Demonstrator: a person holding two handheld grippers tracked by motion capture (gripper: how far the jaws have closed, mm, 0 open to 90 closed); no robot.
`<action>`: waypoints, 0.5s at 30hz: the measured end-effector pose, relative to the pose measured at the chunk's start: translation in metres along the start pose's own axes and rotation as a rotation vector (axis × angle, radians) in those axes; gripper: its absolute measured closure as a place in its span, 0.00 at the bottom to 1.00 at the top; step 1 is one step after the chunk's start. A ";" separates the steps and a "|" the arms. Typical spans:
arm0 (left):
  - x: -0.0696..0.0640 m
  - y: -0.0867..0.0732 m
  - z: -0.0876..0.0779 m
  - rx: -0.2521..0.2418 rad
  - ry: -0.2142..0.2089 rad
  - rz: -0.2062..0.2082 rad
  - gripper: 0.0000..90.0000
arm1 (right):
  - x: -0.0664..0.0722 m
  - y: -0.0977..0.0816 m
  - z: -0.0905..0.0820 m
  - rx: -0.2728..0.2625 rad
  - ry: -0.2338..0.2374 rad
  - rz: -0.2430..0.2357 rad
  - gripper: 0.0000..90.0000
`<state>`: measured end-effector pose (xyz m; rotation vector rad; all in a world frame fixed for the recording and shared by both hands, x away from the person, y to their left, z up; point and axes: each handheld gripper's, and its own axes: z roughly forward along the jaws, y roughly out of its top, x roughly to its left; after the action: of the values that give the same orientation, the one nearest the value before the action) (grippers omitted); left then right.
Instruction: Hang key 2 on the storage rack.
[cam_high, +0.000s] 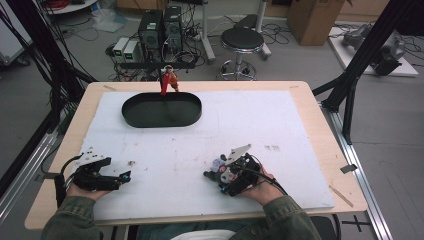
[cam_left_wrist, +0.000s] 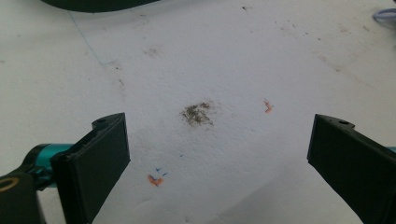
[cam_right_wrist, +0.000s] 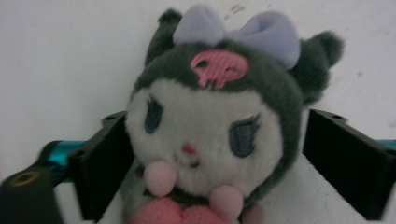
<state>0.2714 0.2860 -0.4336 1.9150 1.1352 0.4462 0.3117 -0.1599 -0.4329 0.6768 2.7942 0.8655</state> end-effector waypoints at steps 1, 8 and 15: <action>0.000 0.000 0.000 -0.001 0.000 0.000 0.07 | 0.001 0.000 0.000 0.033 0.013 0.000 0.25; -0.001 0.000 0.000 -0.006 -0.007 0.001 0.07 | 0.003 0.010 -0.017 -0.005 -0.040 -0.005 0.38; -0.001 0.001 -0.001 -0.007 -0.008 0.008 0.07 | -0.004 0.019 -0.030 -0.090 0.007 0.034 0.37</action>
<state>0.2706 0.2855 -0.4321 1.9141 1.1194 0.4459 0.3149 -0.1634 -0.3974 0.7101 2.7387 0.9947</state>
